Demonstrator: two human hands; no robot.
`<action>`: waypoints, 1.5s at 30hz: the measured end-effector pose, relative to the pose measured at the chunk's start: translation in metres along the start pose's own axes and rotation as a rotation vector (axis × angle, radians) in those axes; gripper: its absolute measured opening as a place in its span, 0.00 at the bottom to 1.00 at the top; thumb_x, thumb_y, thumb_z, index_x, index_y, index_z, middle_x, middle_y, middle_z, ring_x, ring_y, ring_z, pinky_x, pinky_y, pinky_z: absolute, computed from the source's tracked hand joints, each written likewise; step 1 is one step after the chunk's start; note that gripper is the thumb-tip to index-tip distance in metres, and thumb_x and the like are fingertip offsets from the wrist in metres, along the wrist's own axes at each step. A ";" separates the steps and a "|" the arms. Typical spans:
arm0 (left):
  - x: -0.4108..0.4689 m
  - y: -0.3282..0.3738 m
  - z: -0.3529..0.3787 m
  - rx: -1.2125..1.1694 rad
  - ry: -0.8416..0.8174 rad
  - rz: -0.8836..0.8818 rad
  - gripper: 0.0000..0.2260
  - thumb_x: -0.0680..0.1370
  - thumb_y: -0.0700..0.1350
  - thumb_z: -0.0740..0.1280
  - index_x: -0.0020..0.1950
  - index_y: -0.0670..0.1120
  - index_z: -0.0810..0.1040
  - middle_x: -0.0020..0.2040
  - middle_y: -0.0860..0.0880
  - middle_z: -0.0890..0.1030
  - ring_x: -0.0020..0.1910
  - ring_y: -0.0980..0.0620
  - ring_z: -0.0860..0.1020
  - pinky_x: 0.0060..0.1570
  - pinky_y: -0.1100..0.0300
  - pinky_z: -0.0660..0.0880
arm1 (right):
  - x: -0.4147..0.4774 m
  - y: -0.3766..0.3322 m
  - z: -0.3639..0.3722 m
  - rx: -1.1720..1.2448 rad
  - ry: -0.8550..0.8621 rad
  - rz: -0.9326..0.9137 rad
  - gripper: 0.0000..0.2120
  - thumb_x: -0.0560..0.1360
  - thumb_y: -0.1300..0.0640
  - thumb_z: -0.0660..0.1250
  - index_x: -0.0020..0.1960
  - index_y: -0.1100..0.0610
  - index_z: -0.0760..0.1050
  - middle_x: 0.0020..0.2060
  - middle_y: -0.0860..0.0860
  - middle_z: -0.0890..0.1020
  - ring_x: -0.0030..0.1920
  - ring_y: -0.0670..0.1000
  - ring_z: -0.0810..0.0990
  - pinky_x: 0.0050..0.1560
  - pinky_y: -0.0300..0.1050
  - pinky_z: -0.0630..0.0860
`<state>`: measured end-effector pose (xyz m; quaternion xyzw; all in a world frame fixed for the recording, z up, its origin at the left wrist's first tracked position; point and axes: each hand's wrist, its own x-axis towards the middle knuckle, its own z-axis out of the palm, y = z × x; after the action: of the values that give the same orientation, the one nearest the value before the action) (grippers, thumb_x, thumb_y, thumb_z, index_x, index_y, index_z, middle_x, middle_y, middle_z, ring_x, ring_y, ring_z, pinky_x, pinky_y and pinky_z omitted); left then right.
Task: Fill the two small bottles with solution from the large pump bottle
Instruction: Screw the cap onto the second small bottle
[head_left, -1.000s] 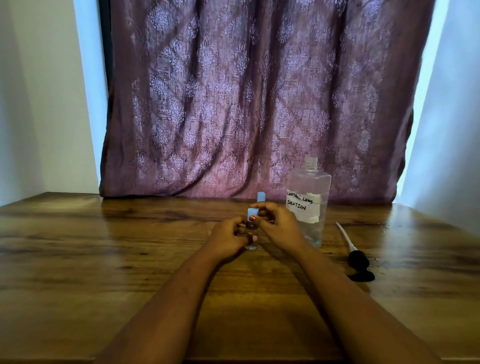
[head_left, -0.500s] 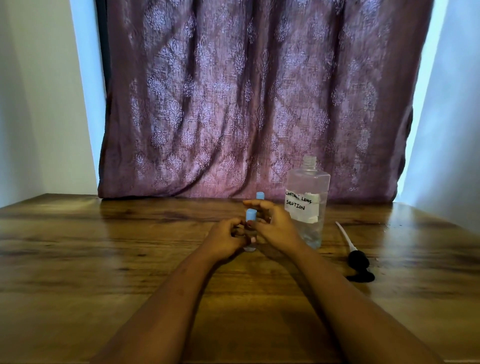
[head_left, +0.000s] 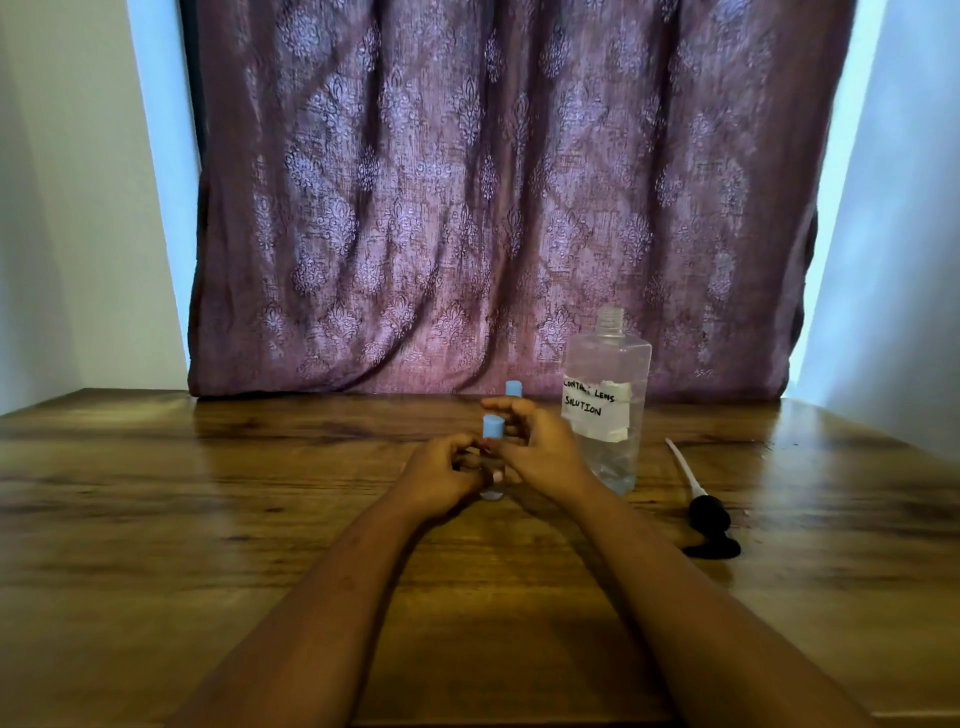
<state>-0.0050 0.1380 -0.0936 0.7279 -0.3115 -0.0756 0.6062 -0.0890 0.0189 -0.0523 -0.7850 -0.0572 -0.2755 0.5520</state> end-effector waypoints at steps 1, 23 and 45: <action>0.001 0.000 0.000 0.009 -0.003 0.004 0.16 0.71 0.37 0.79 0.56 0.45 0.84 0.51 0.39 0.87 0.52 0.37 0.86 0.58 0.38 0.82 | -0.001 -0.001 0.000 -0.009 0.025 -0.002 0.19 0.70 0.70 0.69 0.58 0.60 0.73 0.48 0.55 0.77 0.43 0.41 0.76 0.37 0.27 0.74; -0.005 0.005 -0.003 0.179 0.013 -0.051 0.16 0.57 0.62 0.76 0.44 0.68 0.83 0.41 0.55 0.88 0.46 0.49 0.84 0.69 0.30 0.70 | -0.007 -0.014 -0.004 0.110 -0.061 0.073 0.20 0.73 0.67 0.67 0.64 0.64 0.69 0.52 0.56 0.71 0.36 0.34 0.77 0.31 0.25 0.72; -0.009 0.015 0.001 0.368 0.089 0.000 0.21 0.60 0.65 0.72 0.52 0.67 0.81 0.46 0.58 0.88 0.53 0.53 0.84 0.66 0.35 0.71 | 0.002 -0.002 -0.011 -0.071 -0.037 0.018 0.15 0.72 0.70 0.67 0.57 0.58 0.76 0.53 0.54 0.80 0.54 0.49 0.79 0.48 0.32 0.77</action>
<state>-0.0183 0.1411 -0.0828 0.8291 -0.2929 0.0151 0.4760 -0.0919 0.0092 -0.0468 -0.8094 -0.0503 -0.2578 0.5252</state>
